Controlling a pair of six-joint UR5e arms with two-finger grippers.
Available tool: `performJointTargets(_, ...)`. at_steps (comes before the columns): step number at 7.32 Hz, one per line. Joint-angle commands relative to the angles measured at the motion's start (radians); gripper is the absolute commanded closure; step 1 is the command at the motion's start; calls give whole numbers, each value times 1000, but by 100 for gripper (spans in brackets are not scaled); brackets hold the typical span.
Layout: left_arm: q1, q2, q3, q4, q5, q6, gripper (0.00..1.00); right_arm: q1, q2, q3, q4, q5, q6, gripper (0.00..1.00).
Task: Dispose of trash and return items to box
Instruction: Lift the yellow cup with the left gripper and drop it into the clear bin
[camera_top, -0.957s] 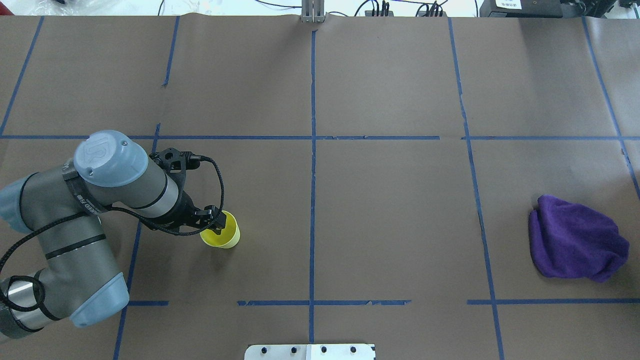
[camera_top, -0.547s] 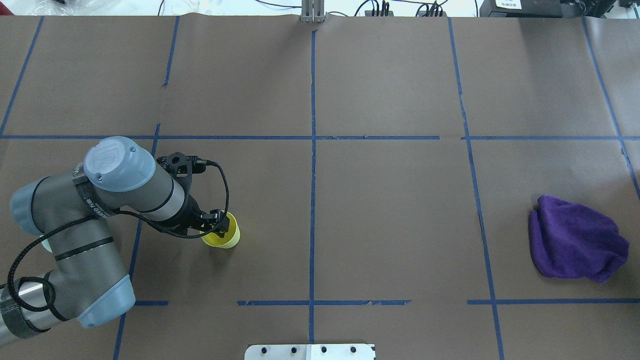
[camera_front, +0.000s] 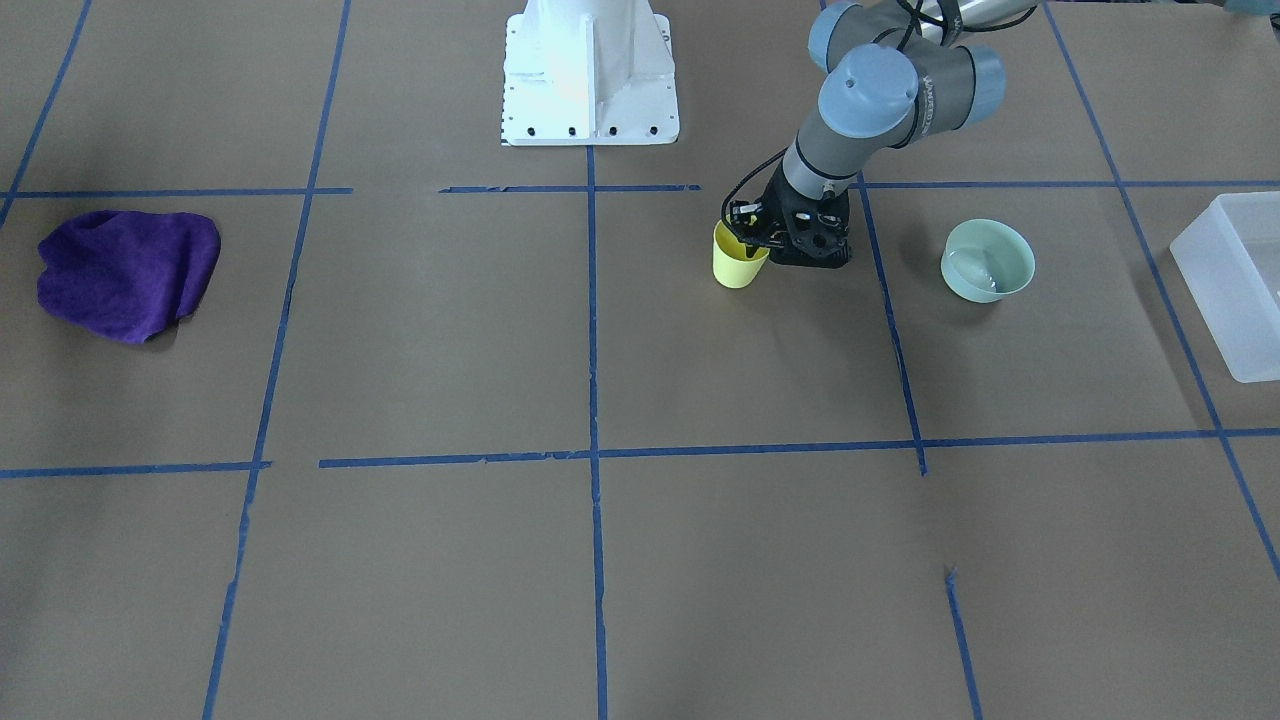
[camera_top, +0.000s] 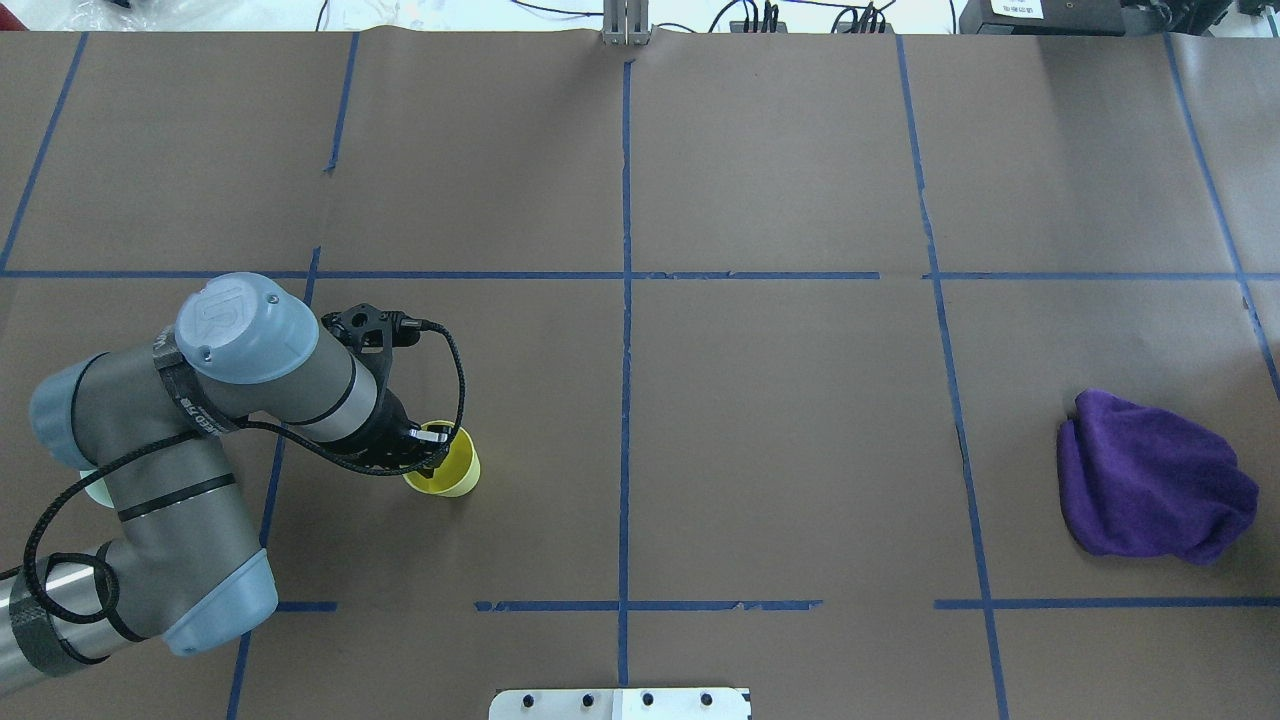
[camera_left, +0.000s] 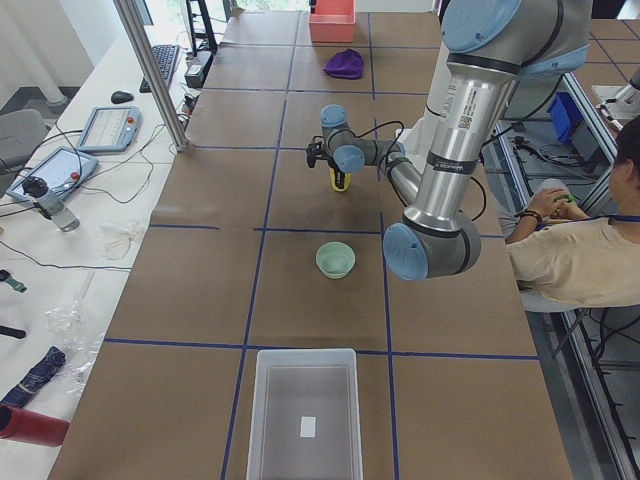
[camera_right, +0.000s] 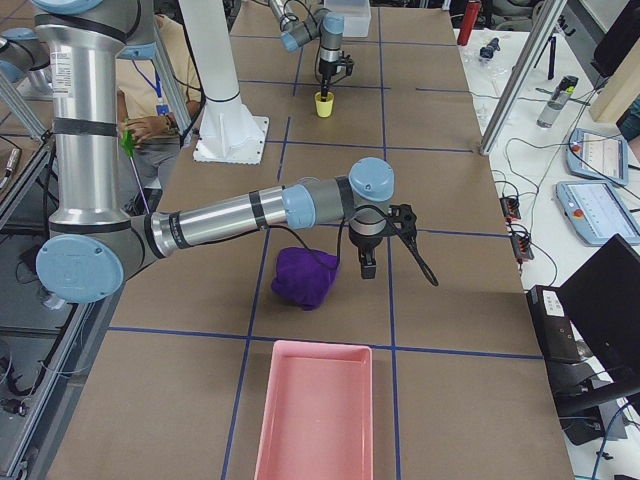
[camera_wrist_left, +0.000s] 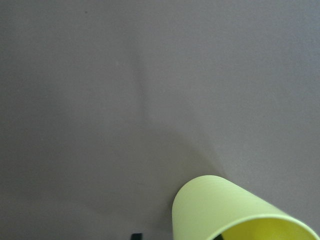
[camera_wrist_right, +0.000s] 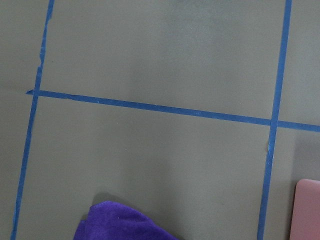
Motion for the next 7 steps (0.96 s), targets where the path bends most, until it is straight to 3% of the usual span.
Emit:
performJointTargets(1,-19,15,-100,6,4,-1,100,0,0,0,1,0,1,0)
performJointTargets(3,-246,159,-266,11,-5,87,100,0,0,0,1,-2,1,0)
performJointTargets(5,-406,387,-376,9,-8,396,100,0,0,0,1,0,1,0)
performJointTargets(7,-670,536,-313,0,-25,909,100,0,-2,2,1,3,3,0)
